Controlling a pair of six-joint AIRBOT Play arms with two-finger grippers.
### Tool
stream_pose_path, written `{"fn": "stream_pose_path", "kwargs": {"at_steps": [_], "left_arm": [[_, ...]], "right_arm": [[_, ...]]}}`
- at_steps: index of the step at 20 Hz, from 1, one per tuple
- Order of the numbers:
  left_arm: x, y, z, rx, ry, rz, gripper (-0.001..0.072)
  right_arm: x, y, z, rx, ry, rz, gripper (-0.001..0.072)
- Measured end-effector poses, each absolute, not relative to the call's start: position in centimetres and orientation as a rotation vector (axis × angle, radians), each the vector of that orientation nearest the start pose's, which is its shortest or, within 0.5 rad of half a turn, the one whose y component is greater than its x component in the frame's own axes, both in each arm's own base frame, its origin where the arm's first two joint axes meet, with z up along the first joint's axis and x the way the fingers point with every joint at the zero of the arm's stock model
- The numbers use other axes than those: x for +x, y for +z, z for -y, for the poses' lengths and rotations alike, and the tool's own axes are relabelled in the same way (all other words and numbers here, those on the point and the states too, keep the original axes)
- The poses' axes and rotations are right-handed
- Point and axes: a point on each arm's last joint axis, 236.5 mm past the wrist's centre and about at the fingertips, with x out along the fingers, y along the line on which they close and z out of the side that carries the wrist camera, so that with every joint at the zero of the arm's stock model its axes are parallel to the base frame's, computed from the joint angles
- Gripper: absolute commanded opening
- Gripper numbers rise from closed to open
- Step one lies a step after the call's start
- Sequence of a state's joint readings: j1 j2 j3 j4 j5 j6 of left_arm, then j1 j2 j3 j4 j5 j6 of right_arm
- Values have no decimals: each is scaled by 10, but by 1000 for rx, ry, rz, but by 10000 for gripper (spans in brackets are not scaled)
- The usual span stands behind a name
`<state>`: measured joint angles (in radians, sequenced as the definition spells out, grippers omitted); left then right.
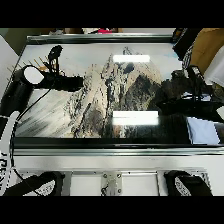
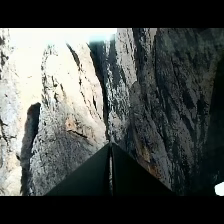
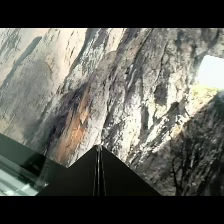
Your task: Fold the clothes and pants, and hang the long-sleeved shirts on hangers.
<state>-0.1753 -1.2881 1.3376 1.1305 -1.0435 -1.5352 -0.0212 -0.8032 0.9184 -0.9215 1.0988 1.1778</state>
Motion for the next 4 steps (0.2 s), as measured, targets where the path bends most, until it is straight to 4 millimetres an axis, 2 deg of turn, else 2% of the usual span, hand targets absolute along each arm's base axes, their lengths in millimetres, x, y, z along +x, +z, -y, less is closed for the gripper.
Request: {"fn": "stream_pose_path", "kwargs": {"at_steps": [4], "left_arm": [[424, 104, 164, -274, -415, -1004, 6]], "right_arm": [[314, 129, -124, 200, 548, -846, 24]]}}
